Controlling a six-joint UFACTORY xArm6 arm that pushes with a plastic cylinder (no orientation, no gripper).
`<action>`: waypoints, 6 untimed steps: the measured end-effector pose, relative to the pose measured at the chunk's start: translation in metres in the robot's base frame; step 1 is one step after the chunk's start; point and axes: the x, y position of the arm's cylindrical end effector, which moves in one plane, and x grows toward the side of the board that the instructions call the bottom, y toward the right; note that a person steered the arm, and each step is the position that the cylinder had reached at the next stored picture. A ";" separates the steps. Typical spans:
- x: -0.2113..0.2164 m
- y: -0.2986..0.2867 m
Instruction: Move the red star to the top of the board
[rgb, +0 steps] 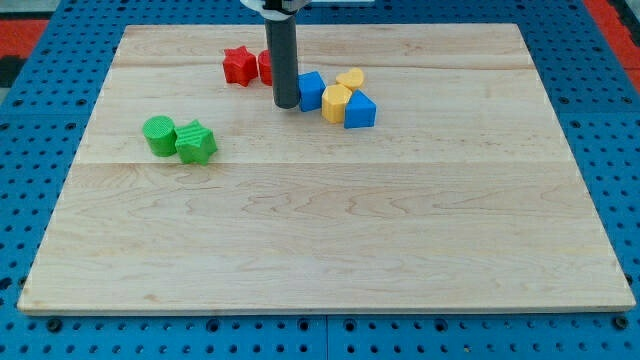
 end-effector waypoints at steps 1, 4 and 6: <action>-0.004 -0.027; -0.087 -0.052; -0.081 -0.071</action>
